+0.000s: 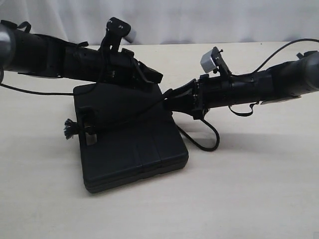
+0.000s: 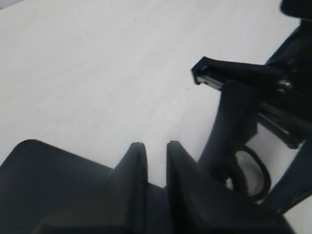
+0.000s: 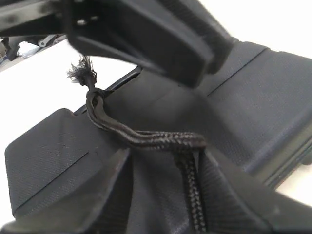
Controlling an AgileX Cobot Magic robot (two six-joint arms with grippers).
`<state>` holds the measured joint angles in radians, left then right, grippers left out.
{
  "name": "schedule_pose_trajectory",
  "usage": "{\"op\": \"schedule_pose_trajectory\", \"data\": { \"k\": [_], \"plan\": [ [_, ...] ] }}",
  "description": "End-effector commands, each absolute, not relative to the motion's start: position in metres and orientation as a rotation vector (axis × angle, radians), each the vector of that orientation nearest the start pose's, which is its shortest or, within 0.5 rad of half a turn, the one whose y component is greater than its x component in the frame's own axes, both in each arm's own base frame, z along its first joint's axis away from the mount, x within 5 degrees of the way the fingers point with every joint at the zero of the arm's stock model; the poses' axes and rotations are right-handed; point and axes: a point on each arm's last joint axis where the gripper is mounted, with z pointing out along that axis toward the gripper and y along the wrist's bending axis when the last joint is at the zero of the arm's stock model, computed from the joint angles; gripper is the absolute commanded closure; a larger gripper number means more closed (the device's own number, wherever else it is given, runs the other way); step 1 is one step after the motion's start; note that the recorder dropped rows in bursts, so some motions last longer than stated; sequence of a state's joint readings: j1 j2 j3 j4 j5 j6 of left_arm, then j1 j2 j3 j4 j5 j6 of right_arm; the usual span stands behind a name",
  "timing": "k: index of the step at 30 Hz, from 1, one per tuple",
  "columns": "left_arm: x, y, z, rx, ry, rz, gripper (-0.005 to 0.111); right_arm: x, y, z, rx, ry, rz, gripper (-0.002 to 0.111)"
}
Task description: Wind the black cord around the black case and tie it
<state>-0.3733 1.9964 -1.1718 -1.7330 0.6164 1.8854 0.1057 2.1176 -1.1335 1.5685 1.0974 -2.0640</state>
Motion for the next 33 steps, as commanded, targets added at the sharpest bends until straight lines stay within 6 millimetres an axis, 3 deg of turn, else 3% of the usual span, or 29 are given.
{"op": "schedule_pose_trajectory", "data": {
  "k": [1,4,7,14,21,26,33],
  "plan": [
    [0.37,-0.196,0.17,0.819,2.022,-0.751,0.099,0.369,0.121,0.135,-1.056,1.831,1.082,0.066],
    [0.37,-0.196,0.17,0.816,2.022,-0.759,0.101,0.368,0.12,0.136,-1.057,1.844,1.09,0.066],
    [0.369,-0.196,0.169,0.845,2.021,-0.748,0.101,0.365,0.119,0.149,-1.073,1.872,1.068,0.066],
    [0.369,-0.196,0.169,0.857,2.02,-0.744,0.101,0.352,0.102,0.172,-1.184,2.163,0.828,0.066],
    [0.369,-0.196,0.169,0.857,2.02,-0.744,0.101,0.346,0.094,0.201,-1.147,2.195,0.667,0.066],
    [0.368,-0.197,0.169,0.877,2.011,-0.758,0.101,0.35,0.085,0.189,-1.078,2.225,0.489,0.066],
    [0.364,-0.199,0.169,0.939,1.991,-0.781,0.101,0.355,0.085,0.159,-1.168,2.222,0.48,0.066]
  ]
}}
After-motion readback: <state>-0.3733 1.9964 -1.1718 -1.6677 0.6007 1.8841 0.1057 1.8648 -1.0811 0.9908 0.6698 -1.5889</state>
